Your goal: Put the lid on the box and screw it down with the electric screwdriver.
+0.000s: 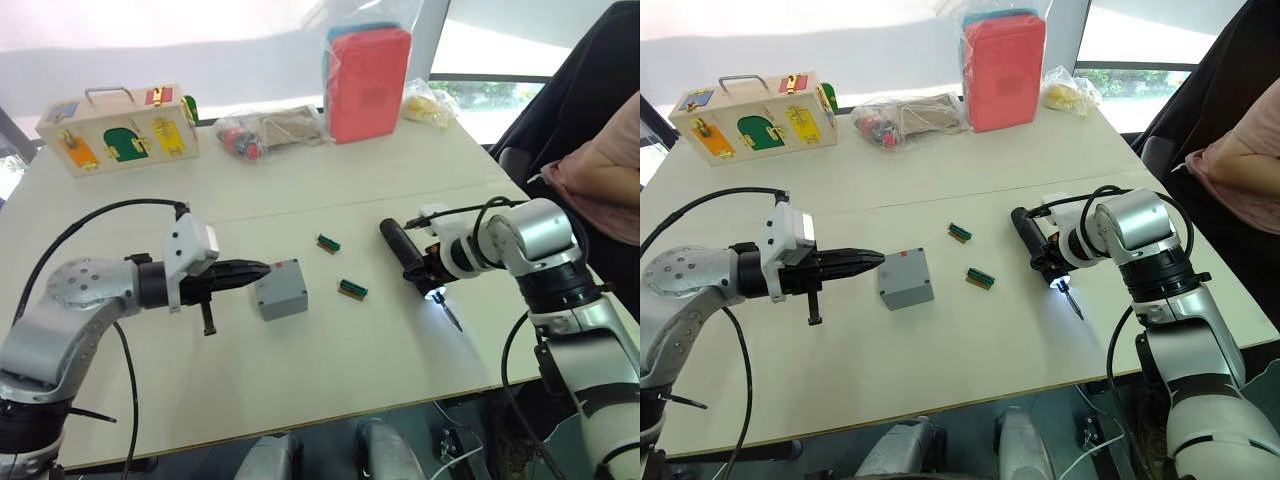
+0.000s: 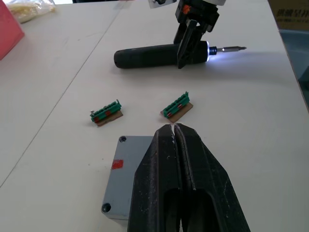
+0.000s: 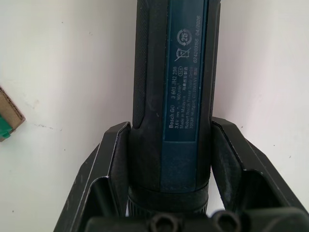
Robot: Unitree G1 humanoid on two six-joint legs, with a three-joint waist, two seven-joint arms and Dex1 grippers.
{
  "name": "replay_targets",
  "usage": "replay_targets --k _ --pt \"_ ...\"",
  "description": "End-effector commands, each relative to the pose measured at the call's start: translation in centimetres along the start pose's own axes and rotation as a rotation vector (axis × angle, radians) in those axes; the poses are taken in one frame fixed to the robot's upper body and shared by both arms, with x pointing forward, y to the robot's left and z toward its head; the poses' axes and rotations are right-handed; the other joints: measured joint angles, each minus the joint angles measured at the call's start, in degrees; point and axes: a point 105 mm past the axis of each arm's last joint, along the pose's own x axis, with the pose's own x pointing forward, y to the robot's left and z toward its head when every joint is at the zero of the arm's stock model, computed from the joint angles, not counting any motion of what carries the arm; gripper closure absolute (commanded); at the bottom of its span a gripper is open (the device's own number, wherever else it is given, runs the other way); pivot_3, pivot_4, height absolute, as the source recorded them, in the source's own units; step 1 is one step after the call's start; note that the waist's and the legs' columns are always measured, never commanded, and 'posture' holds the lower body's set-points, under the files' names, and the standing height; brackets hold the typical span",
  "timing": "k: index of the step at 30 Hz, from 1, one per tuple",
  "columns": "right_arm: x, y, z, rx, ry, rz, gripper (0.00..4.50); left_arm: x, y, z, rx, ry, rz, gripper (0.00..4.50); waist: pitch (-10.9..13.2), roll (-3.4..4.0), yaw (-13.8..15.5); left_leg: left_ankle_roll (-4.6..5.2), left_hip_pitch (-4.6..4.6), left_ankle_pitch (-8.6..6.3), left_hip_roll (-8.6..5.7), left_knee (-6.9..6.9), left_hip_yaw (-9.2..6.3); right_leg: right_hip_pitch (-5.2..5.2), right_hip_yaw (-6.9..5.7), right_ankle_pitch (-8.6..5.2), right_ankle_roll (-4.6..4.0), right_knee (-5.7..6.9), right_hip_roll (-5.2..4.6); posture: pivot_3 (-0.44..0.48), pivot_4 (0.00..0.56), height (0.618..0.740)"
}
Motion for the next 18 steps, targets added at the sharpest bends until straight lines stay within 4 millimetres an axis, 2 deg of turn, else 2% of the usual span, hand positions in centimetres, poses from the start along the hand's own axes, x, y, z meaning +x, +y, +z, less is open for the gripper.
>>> replay_targets --k 1,2,3,5,7,11,12,13,15,18 --pt "-0.9 -0.8 1.1 -0.015 -0.043 -0.040 0.51 -0.6 0.1 1.0 0.036 -0.008 0.021 4.50 0.0 0.00 0.1 0.00 0.00 0.00 0.00 0.00 -0.02 0.00 -0.03 0.00 0.00 0.00 0.00 0.000 0.150 0.740" --pt "-1.3 -0.7 1.7 -0.042 -0.072 -0.042 0.37 -0.7 0.2 0.9 0.035 -0.004 0.025 4.50 0.0 0.00 0.1 0.00 0.00 0.00 0.00 0.00 -0.02 0.00 -0.02 0.00 0.00 0.00 0.00 0.000 0.150 0.740" --pt "-1.8 -0.6 2.5 -0.068 -0.105 -0.042 0.05 -0.8 0.3 0.9 0.033 0.001 0.030 4.50 0.0 0.00 0.1 -0.03 -0.01 0.01 0.00 0.00 -0.02 -0.02 -0.03 0.00 0.00 0.00 0.00 0.000 0.150 0.740" --pt "-3.3 -0.3 4.6 -0.197 -0.216 -0.065 0.05 -1.1 0.9 0.7 0.029 0.012 0.061 4.50 0.0 0.04 0.0 -0.17 -0.06 0.10 -0.01 0.00 -0.02 -0.08 -0.02 0.00 0.00 0.00 0.00 0.000 0.150 0.740" --pt "-5.3 1.3 6.9 -0.348 -0.358 -0.035 0.05 -1.5 1.7 0.3 0.019 0.024 0.111 4.50 0.1 0.06 0.0 -0.26 -0.15 0.15 -0.01 -0.01 0.00 -0.18 -0.02 0.00 0.00 0.00 0.00 0.000 0.150 0.740" --pt "-7.3 5.0 8.4 -0.522 -0.524 0.096 0.05 -2.0 2.5 -0.7 -0.010 0.051 0.159 4.50 0.2 0.05 -0.4 -0.26 -0.12 0.14 0.05 -0.05 0.00 -0.20 -0.02 0.00 0.01 0.00 0.09 0.000 0.150 0.740" --pt "-7.5 5.6 8.4 -0.541 -0.542 0.118 0.49 -2.1 2.5 -0.9 -0.017 0.054 0.164 4.50 0.2 0.05 -0.4 -0.25 -0.10 0.13 0.07 -0.08 -0.01 -0.19 -0.02 0.00 0.01 0.00 0.11 0.000 0.150 0.740" --pt "-7.6 7.0 8.3 -0.582 -0.581 0.174 0.66 -2.2 2.7 -1.7 -0.021 0.077 0.178 4.50 0.2 0.04 -0.3 -0.24 -0.10 0.13 0.07 -0.09 -0.01 -0.19 -0.01 -0.01 0.01 0.00 0.11 0.000 0.150 0.740" --pt "-7.2 9.3 7.6 -0.624 -0.614 0.266 1.34 -2.5 2.9 -3.3 -0.045 0.117 0.199 4.50 0.1 0.01 -0.1 -0.24 -0.10 0.13 0.07 -0.08 -0.02 -0.17 -0.02 0.00 0.01 0.00 0.09 0.000 0.150 0.740" --pt "-5.3 10.8 6.8 -0.648 -0.623 0.301 2.72 -2.7 2.8 -5.2 -0.075 0.156 0.202 4.50 0.1 0.01 0.0 -0.22 -0.09 0.12 0.04 -0.06 -0.02 -0.16 -0.01 0.00 0.01 0.02 0.05 0.000 0.150 0.740"
